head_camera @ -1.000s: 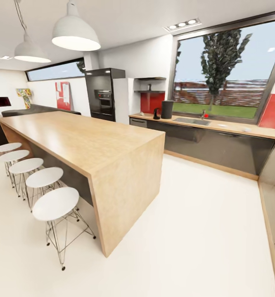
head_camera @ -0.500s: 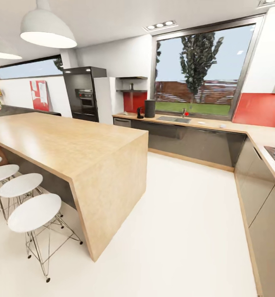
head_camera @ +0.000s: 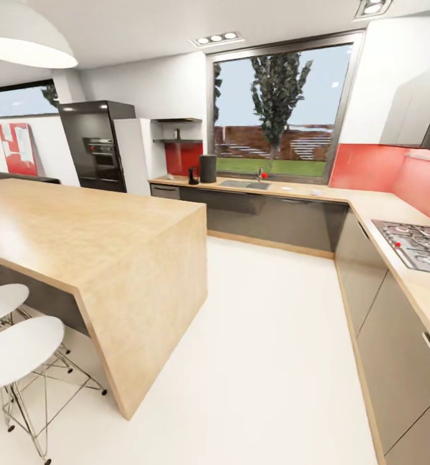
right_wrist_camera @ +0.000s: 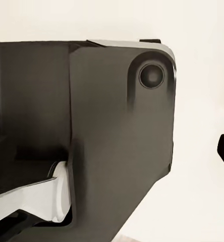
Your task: Set up a coffee station on the kitchen countertop: keep the coffee maker on the countertop, move the bottle of coffee from the kitchen shelf to the counter next to the coffee maker, place a paper coffee filter on top of the coffee maker, put the saucer next to the coffee maker with the coffee cup on the saucer, and place the electric kettle next to the coffee maker.
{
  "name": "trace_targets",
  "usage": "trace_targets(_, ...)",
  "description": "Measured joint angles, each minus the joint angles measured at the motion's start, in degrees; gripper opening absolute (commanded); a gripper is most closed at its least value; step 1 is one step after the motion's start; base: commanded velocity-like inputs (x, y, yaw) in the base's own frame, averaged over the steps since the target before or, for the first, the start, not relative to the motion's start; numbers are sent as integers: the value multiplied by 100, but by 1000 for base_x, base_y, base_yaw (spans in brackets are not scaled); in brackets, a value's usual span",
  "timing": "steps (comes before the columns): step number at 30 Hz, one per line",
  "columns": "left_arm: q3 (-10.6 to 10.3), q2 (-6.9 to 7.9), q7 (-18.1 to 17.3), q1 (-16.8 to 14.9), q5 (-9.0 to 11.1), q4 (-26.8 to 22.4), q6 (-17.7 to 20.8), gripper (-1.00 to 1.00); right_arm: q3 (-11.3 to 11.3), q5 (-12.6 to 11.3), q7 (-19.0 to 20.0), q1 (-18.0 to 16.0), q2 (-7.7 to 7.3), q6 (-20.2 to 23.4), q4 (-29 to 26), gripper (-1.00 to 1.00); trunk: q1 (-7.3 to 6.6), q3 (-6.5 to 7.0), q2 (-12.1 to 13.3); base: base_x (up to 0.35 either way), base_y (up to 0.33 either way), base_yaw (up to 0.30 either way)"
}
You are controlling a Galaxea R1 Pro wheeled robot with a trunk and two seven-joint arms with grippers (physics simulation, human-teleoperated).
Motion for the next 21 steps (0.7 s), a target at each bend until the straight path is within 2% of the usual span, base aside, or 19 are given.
trace_targets(3,83,-1,2,-6,1,-14,1,100,-2,-1,0,0,1,0,-8,100,0,-7,0,0,0,-268)
trace_targets(10,429,-1,16,-15,-2,-29,9,100,-3,-4,0,0,1,-5,-15,100,0,-20,0,0,0,-270)
trace_targets(21,499,-20,2,-20,-4,-16,20,100,-2,-1,5,0,1,0,-16,100,0,-22,0,0,0,-273)
